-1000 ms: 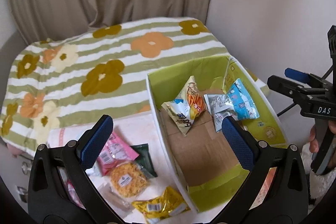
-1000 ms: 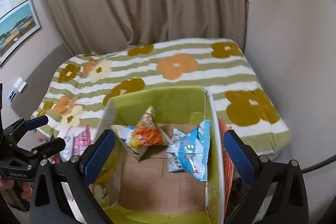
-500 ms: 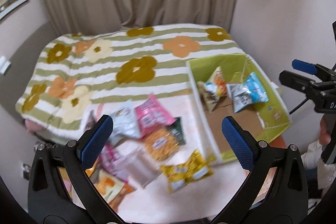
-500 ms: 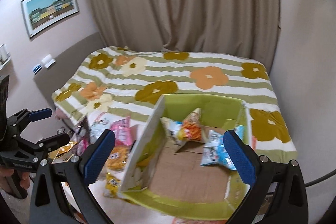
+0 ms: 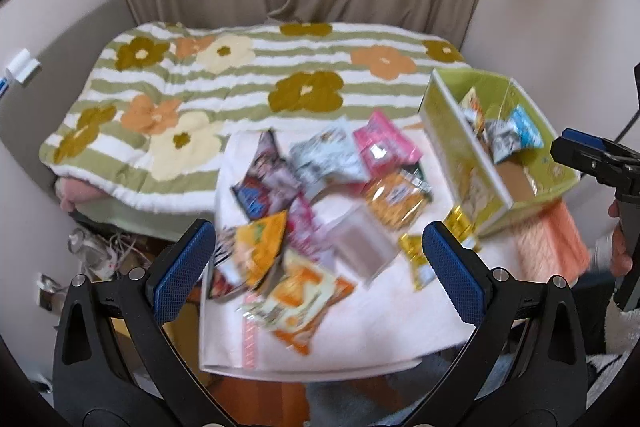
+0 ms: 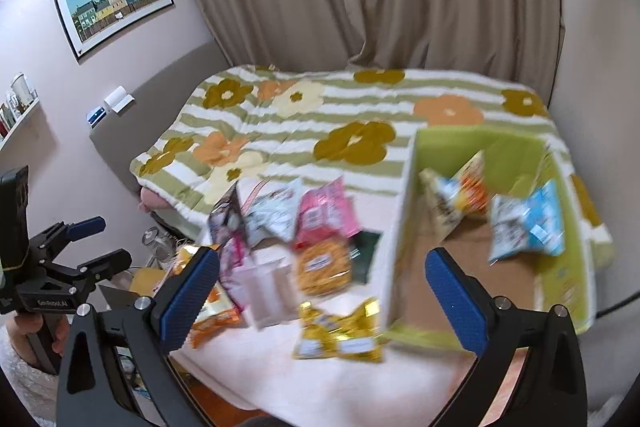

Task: Organize snacks
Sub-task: 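Withdraw both tools from the box back toward the snack pile, then grasp the yellow chips bag with the left tool while the right tool grasps the orange egg-cake bag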

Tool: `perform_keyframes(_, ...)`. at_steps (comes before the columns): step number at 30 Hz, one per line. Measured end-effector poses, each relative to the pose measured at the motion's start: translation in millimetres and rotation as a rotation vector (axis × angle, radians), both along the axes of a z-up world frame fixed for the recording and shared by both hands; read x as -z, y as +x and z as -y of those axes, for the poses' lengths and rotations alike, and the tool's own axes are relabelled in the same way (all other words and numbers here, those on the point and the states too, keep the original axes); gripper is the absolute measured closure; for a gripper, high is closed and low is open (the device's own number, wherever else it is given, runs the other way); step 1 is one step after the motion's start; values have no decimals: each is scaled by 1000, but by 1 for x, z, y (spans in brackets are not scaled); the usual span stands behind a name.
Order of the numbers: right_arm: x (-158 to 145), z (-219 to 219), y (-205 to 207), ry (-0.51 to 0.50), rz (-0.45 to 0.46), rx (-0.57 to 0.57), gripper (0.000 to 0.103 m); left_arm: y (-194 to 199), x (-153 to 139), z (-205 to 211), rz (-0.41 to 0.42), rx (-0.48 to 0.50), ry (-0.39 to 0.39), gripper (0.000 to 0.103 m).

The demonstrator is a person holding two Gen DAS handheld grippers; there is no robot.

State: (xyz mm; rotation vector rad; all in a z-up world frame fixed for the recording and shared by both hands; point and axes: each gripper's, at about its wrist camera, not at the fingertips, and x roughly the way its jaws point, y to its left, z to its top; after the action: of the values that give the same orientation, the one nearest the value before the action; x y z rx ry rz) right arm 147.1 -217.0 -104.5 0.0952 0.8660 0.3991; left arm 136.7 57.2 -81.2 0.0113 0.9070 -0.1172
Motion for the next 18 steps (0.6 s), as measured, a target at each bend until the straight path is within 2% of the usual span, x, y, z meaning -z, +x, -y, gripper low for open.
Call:
perform_keyframes(9, 67, -87, -13, 38, -182, 24, 0, 9, 58, -70, -106, 91, -43, 1)
perform_keyframes(18, 143, -140, -24, 87, -382, 70, 0, 45, 106, -88, -209, 231, -60, 1)
